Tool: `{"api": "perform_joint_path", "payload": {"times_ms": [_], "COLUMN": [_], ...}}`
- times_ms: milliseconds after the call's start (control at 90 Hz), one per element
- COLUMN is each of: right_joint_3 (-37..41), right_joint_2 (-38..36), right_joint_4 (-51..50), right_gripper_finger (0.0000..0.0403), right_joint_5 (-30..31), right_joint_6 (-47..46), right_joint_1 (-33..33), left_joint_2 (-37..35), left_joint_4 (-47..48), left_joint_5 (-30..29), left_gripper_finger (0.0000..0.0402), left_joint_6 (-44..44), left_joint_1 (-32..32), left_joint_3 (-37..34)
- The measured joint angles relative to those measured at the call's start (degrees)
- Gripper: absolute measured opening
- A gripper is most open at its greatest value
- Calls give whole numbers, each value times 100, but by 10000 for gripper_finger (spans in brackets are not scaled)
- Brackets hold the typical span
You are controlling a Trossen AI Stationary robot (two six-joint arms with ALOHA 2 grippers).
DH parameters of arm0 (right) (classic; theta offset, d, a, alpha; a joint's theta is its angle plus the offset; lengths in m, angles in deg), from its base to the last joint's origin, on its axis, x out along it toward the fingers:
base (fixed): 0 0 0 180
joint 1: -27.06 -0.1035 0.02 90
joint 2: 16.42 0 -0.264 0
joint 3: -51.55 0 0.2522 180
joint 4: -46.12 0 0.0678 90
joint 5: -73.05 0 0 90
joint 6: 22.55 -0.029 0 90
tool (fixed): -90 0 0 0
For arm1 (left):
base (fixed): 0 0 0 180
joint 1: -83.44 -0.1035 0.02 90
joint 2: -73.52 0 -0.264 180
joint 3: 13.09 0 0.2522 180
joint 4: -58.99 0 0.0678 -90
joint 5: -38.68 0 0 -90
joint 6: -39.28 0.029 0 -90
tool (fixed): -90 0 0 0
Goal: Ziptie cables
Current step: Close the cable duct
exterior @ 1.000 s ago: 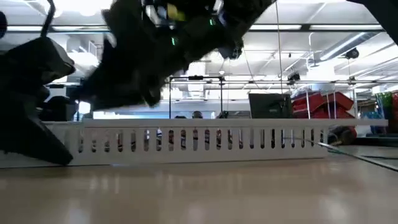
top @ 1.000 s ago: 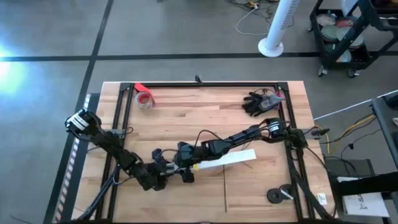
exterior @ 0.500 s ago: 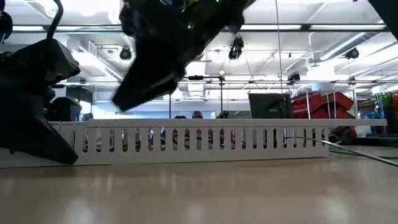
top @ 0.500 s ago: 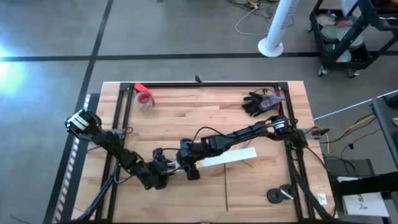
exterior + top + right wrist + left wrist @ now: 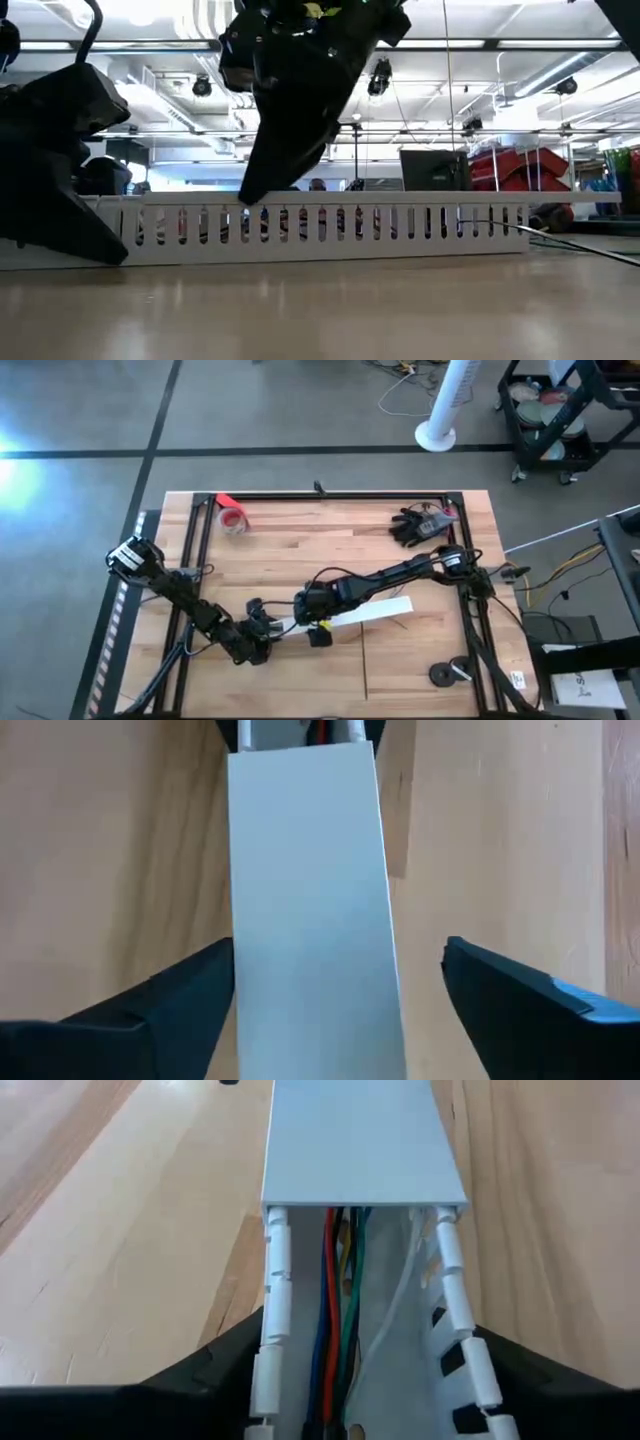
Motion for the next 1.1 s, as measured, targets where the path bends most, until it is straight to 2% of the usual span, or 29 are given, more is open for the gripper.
{"api": "perform_joint_path", "payload": {"times_ms": [489, 844, 1100], "right_joint_3": [199, 304, 275], "right_joint_2": [-4, 147, 498], "right_joint_4": [250, 1253, 2095], "right_gripper_finger": [218, 232, 218], "right_joint_5": [-53, -228, -295], "right_joint_6": [52, -35, -134], "right_joint_1": [-7, -13, -9], "left_joint_2": [2, 7, 9], "left_joint_4": [-7, -71, -132], "left_joint_5": [16, 19, -26], "left_gripper_finger": [222, 221, 227], "left_joint_6": [8, 64, 127], "left_joint_1": [0, 1, -3], "left_joint_3": [-12, -22, -23]}}
